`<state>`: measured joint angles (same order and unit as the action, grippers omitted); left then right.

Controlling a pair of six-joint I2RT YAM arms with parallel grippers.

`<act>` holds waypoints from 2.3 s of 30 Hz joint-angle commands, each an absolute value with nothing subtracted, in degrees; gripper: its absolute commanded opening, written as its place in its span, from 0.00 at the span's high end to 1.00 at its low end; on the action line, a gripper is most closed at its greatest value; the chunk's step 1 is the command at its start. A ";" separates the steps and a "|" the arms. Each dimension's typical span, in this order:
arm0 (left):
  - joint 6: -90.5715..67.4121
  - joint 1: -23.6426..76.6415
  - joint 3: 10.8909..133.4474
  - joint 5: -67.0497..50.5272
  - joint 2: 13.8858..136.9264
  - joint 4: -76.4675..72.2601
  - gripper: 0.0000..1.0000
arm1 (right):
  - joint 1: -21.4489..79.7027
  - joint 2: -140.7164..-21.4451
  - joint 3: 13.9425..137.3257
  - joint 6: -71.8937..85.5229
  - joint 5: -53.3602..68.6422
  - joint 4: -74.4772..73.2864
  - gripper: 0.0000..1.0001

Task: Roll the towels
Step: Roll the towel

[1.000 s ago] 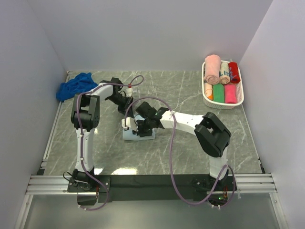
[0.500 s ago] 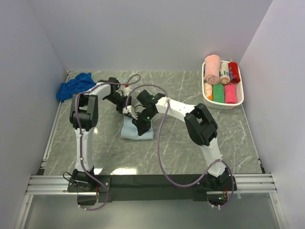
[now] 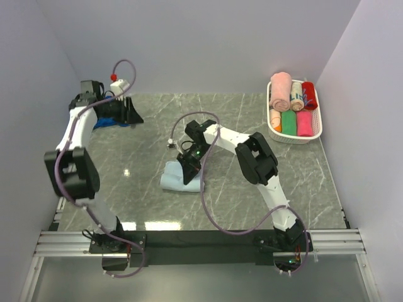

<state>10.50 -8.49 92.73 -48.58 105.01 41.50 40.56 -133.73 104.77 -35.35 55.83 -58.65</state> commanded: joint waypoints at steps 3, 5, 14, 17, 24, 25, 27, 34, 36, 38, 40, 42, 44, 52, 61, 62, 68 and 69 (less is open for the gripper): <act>31.79 -2.74 76.14 -47.56 85.66 45.44 0.42 | 38.85 -141.85 106.77 -35.06 51.85 -66.70 1.00; 38.12 2.17 67.27 -43.27 80.71 45.09 0.39 | 38.58 -144.47 109.93 -35.68 52.47 -68.46 1.00; 46.58 27.05 44.39 -29.01 63.81 28.50 0.29 | 37.88 -150.90 115.92 -33.93 52.21 -69.70 1.00; 48.42 32.07 42.19 -25.41 65.56 25.67 0.29 | 37.79 -151.35 116.10 -32.87 51.68 -68.82 1.00; 49.40 36.82 40.43 -22.06 74.07 18.11 0.33 | 37.62 -150.91 115.40 -32.08 51.50 -67.15 1.00; 49.57 37.09 40.26 -21.89 75.05 18.19 0.35 | 37.53 -150.82 115.40 -31.99 51.68 -67.24 1.00; 51.14 37.96 39.82 -21.36 77.77 18.63 0.40 | 37.36 -150.65 115.49 -31.82 51.85 -67.24 0.99; 49.83 39.37 43.85 -20.39 85.16 31.96 0.76 | 34.73 -147.14 118.11 -27.96 51.59 -65.66 0.68; 49.48 39.37 43.86 -21.61 85.34 34.27 0.79 | 33.40 -145.73 119.00 -25.41 51.77 -63.82 0.59; 48.61 39.37 43.86 -22.32 85.51 36.37 0.83 | 31.56 -143.45 120.84 -23.13 50.90 -61.63 0.48; 46.24 39.37 44.64 -23.03 86.39 37.52 0.87 | 30.59 -141.17 123.56 -22.59 49.58 -61.09 0.43; 43.96 39.20 45.61 -23.47 87.97 39.10 0.90 | 29.27 -139.23 124.45 -21.63 46.85 -58.81 0.42; 42.02 38.76 46.05 -23.99 89.38 39.64 0.94 | 27.87 -135.37 123.67 -20.31 44.05 -54.61 0.41; 37.00 36.04 53.95 -28.21 96.76 44.90 0.99 | 20.22 -115.09 105.59 -15.29 35.34 -33.77 0.30; 38.32 33.67 71.00 -35.06 112.92 57.03 0.99 | 14.68 -97.14 85.93 -23.10 31.65 -34.72 0.22; 38.67 33.14 75.02 -36.03 117.29 60.61 0.99 | 14.68 -95.29 82.74 -25.64 31.12 -34.46 0.22; 37.53 26.99 91.19 -39.46 130.93 68.28 0.99 | 14.68 -80.09 62.43 -27.86 27.17 -30.52 0.32; 37.70 26.11 93.06 -39.38 132.17 70.21 0.99 | 14.68 -75.63 59.88 -27.69 26.11 -28.93 0.34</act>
<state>36.34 27.44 91.18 -44.29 123.63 66.98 14.63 -84.93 64.77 -25.28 29.58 -33.74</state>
